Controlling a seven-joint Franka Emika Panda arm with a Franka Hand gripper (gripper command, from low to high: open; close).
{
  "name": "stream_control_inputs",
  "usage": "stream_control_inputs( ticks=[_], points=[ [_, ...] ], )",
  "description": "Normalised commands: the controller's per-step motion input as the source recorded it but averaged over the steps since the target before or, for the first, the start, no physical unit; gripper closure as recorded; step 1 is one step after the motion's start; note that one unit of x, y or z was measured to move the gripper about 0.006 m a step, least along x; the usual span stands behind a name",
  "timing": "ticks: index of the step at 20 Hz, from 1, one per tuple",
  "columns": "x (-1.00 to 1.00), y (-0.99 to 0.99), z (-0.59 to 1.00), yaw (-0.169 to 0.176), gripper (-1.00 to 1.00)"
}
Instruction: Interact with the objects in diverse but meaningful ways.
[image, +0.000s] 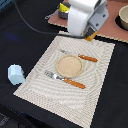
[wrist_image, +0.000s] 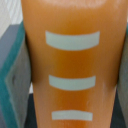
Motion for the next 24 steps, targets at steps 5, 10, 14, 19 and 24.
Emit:
stream_control_inputs(
  ticks=[5,10,14,19,24],
  points=[
    [-0.91,-0.12,-0.17,-0.052,1.00],
    [-0.88,-0.18,-0.48,-0.066,1.00],
    [-0.86,-0.21,-0.62,-0.066,1.00],
    [-0.87,-0.19,-0.63,-0.069,1.00],
    [-0.89,-0.15,-0.64,-0.079,1.00]
  ],
)
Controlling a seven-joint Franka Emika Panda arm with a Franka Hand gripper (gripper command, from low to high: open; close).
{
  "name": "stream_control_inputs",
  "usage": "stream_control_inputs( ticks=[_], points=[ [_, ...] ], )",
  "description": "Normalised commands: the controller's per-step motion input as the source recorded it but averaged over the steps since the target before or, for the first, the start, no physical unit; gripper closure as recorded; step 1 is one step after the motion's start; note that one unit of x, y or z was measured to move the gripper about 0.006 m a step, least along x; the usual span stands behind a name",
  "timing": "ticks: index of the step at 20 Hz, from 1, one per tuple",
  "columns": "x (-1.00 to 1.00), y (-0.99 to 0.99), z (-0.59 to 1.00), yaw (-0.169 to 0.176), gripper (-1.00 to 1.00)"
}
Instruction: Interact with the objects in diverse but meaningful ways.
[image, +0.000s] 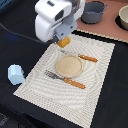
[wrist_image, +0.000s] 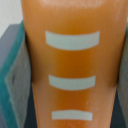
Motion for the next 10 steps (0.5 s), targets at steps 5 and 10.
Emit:
stream_control_inputs(
  ticks=[5,10],
  points=[
    [-0.81,-0.08,-0.63,-0.064,1.00],
    [-0.20,0.10,-0.32,0.001,1.00]
  ],
)
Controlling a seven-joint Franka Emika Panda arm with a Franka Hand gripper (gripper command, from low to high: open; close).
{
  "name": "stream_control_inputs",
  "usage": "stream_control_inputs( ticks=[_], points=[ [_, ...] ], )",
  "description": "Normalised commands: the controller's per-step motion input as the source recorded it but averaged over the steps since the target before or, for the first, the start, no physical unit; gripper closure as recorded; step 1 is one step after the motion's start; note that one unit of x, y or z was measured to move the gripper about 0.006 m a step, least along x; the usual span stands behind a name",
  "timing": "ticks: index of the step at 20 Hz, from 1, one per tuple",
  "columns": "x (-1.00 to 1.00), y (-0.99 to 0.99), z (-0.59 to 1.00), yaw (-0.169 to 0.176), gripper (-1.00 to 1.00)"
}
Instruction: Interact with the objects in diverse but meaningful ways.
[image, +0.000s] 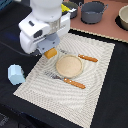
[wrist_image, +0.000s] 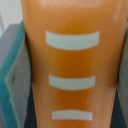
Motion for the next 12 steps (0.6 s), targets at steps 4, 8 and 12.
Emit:
stream_control_inputs(
  ticks=[4,8,12],
  points=[
    [0.01,0.15,-0.17,0.003,-1.00],
    [0.22,0.15,0.02,0.000,-1.00],
    [0.21,0.09,0.09,0.000,-1.00]
  ],
)
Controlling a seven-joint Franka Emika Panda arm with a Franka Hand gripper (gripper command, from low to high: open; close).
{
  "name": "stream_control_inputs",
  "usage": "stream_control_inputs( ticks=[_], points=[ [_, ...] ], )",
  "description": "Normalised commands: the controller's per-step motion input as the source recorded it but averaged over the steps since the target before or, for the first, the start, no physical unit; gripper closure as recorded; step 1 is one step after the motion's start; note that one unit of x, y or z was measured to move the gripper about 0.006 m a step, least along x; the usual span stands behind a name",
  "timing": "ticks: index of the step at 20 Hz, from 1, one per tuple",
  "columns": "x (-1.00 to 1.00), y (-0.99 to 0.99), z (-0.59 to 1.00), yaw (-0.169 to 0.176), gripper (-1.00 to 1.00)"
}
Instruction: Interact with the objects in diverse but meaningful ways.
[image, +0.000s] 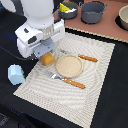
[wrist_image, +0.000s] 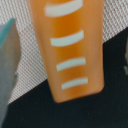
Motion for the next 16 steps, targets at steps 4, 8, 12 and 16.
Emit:
stream_control_inputs(
  ticks=[4,8,12,16],
  points=[
    [-0.23,0.02,0.69,-0.006,-1.00],
    [-0.44,-0.05,1.00,-0.055,-1.00],
    [-0.47,-0.31,0.90,-0.090,-1.00],
    [-0.60,-0.41,0.32,-0.067,-1.00]
  ],
)
